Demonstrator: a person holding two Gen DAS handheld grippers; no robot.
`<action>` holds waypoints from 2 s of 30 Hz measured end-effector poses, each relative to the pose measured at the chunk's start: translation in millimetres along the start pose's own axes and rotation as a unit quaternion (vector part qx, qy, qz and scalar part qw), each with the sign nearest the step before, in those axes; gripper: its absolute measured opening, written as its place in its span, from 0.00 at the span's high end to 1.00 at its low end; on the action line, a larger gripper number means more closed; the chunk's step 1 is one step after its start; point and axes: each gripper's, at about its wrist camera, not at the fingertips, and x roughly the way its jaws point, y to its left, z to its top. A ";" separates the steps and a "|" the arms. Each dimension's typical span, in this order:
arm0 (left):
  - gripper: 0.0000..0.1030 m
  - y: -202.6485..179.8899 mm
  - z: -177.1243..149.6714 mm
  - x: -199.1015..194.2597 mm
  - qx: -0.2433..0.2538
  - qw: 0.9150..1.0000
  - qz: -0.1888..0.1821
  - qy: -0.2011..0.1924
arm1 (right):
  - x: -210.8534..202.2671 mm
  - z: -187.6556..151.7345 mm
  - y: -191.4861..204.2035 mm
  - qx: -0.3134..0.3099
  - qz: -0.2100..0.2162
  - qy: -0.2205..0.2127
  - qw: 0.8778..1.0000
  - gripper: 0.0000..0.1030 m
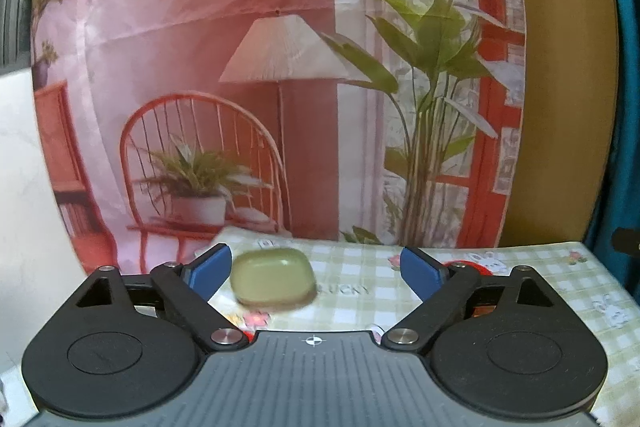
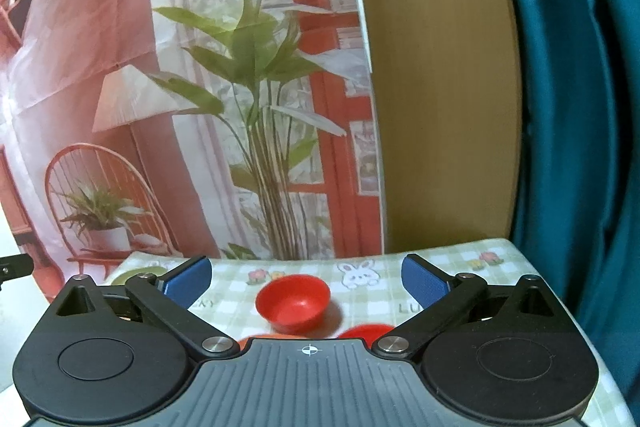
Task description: Organize plates and bowls
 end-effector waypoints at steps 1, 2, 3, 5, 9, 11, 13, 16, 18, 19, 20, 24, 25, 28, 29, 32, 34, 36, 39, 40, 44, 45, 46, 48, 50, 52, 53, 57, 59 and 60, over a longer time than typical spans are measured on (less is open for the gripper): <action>0.10 -1.7 2.4 2.9 0.005 1.000 0.003 -0.007 | 4.2 1.9 0.6 -0.003 0.001 -0.003 1.000 0.02; 0.10 -2.5 3.8 5.2 0.008 1.000 0.003 -0.015 | 8.1 3.4 2.0 -0.006 0.003 -0.006 1.000 0.02; 0.10 -2.8 4.9 8.4 0.004 1.000 -0.001 -0.022 | 12.5 4.4 3.1 -0.010 0.005 -0.009 1.000 0.02; 0.10 -1.7 4.0 14.1 -0.008 0.999 -0.017 -0.027 | 21.3 3.4 6.7 -0.022 0.014 -0.012 1.000 0.03; 0.14 -4.3 -4.0 34.1 0.001 0.999 -0.033 -0.005 | 41.8 -5.9 15.0 -0.038 0.025 0.004 0.999 0.14; 0.22 -5.2 -13.6 43.8 0.012 0.999 -0.031 0.001 | 52.6 -14.8 18.0 -0.036 0.037 0.017 0.999 0.18; 0.22 -5.0 -26.2 54.1 0.013 0.999 -0.036 0.011 | 62.9 -27.2 21.5 -0.038 0.049 0.032 0.998 0.24; 0.28 -7.6 -46.1 68.0 0.035 0.998 -0.048 0.036 | 75.1 -45.0 27.3 -0.034 0.066 0.059 0.996 0.31; 0.32 -12.9 -58.1 75.3 0.071 0.996 -0.035 0.047 | 79.5 -57.3 28.1 -0.026 0.080 0.075 0.994 0.34; 0.34 -13.6 -62.8 77.1 0.075 0.996 -0.033 0.046 | 80.5 -62.5 28.9 -0.026 0.082 0.080 0.993 0.36; 0.34 -12.4 -66.9 78.9 0.073 0.996 -0.037 0.047 | 81.4 -67.5 29.1 -0.027 0.079 0.084 0.993 0.39; 0.34 -7.1 -76.5 92.2 0.041 0.994 -0.054 0.088 | 87.0 -85.8 28.5 -0.034 0.078 0.115 0.990 0.47; 0.35 -5.4 -78.4 94.5 0.031 0.993 -0.061 0.101 | 88.3 -88.2 27.3 -0.034 0.081 0.120 0.989 0.50; 0.43 -3.1 -89.0 103.8 0.010 0.986 -0.077 0.147 | 90.8 -95.6 25.1 -0.040 0.090 0.135 0.986 0.56; 0.44 -1.5 -94.2 104.4 -0.001 0.985 -0.078 0.153 | 91.6 -97.1 24.9 -0.043 0.091 0.139 0.985 0.59; 0.44 3.1 -108.5 105.6 -0.028 0.980 -0.089 0.174 | 91.9 -102.1 24.8 -0.044 0.103 0.149 0.982 0.62; 0.43 2.8 -116.5 106.0 -0.025 0.977 -0.090 0.189 | 92.0 -106.0 26.4 -0.042 0.113 0.157 0.980 0.64; 0.43 1.4 -122.9 107.1 -0.022 0.976 -0.083 0.200 | 91.7 -110.3 29.6 -0.043 0.122 0.166 0.978 0.64; 0.43 1.9 -129.8 107.8 -0.023 0.973 -0.072 0.216 | 91.8 -118.7 35.9 -0.045 0.133 0.183 0.973 0.66; 0.44 2.4 -132.5 108.5 -0.024 0.972 -0.073 0.222 | 92.1 -121.4 38.2 -0.047 0.136 0.188 0.972 0.67; 0.44 0.9 -143.2 108.2 -0.024 0.966 -0.077 0.245 | 92.6 -128.9 45.4 -0.054 0.144 0.204 0.967 0.68; 0.44 0.0 -146.0 107.9 -0.021 0.965 -0.077 0.249 | 93.4 -130.3 47.2 -0.058 0.145 0.207 0.966 0.69; 0.45 -1.0 -148.1 107.3 -0.019 0.965 -0.075 0.252 | 93.4 -131.9 49.3 -0.061 0.146 0.211 0.965 0.70; 0.47 -2.4 -151.5 106.9 -0.016 0.964 -0.072 0.257 | 93.3 -135.1 51.8 -0.066 0.150 0.217 0.962 0.72; 0.48 -2.8 -153.0 106.3 -0.019 0.963 -0.076 0.259 | 93.4 -138.5 54.9 -0.069 0.155 0.223 0.960 0.73; 0.49 -3.7 -153.8 105.7 -0.018 0.963 -0.079 0.258 | 94.1 -141.0 57.5 -0.071 0.158 0.230 0.958 0.74; 0.51 -4.0 -154.4 105.6 -0.017 0.962 -0.081 0.259 | 94.7 -142.3 58.3 -0.072 0.157 0.234 0.957 0.74; 0.60 -5.8 -159.5 106.6 -0.018 0.959 -0.082 0.270 | 98.2 -146.2 55.0 -0.068 0.155 0.251 0.953 0.74; 0.65 -6.5 -161.7 106.9 -0.019 0.958 -0.080 0.274 | 100.0 -147.6 53.3 -0.064 0.154 0.257 0.952 0.74; 0.66 -6.4 -162.3 107.4 -0.022 0.958 -0.081 0.275 | 100.7 -148.4 52.6 -0.062 0.154 0.260 0.951 0.75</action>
